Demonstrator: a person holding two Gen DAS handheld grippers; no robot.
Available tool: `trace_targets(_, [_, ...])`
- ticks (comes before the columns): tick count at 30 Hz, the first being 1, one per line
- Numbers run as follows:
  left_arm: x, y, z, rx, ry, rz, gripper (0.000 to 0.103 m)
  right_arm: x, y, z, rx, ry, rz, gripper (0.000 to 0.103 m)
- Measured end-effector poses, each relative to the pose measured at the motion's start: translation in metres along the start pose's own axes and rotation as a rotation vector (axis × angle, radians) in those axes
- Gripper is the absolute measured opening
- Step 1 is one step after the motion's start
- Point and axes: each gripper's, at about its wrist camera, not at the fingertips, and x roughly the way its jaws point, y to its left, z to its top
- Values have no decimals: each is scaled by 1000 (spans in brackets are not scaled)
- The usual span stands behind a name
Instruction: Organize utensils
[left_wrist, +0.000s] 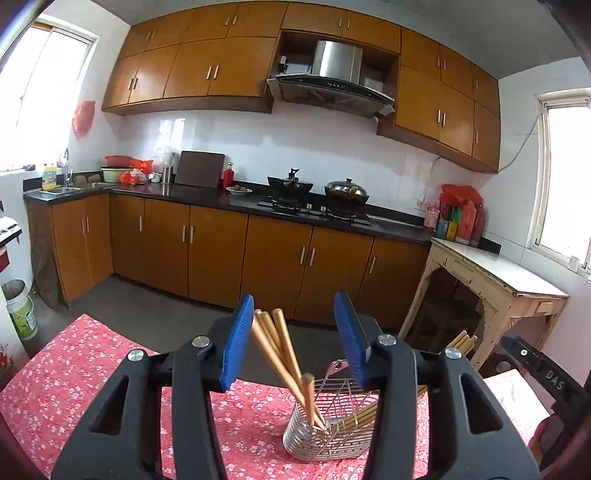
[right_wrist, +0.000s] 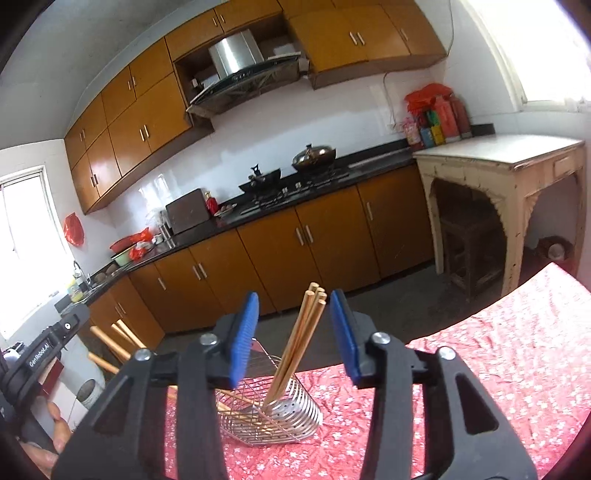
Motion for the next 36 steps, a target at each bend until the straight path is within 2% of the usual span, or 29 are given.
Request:
trace_targets(7, [-31,20,-7,-1,-7,20,54,-45,8,-19,-49,-23,-22,55])
trace_targets(20, [-58,67,-31,-19,48,83,62,-82,26,-47,-107,6,-60,62])
trace_targets(23, [-66,77,-37,-24,59,78,70,-90,30,-50,-121,-3,-70,70])
trace_targets(25, [-74,81,-42,-15,55,74,81,-98,34,-54,-144,-22,-77,86])
trace_targets(28, [-88,84,-54,14,47,70,94,-113,41,-67,-195,-52,-87,98])
trace_targets(32, [-108,83,-70,42,41,49,100,-134,50,-91,-240,-74,-92,99])
trace_targets(36, [-130,80,-90,85,26,32,101,-162,63,-119,-313,-117,-95,99])
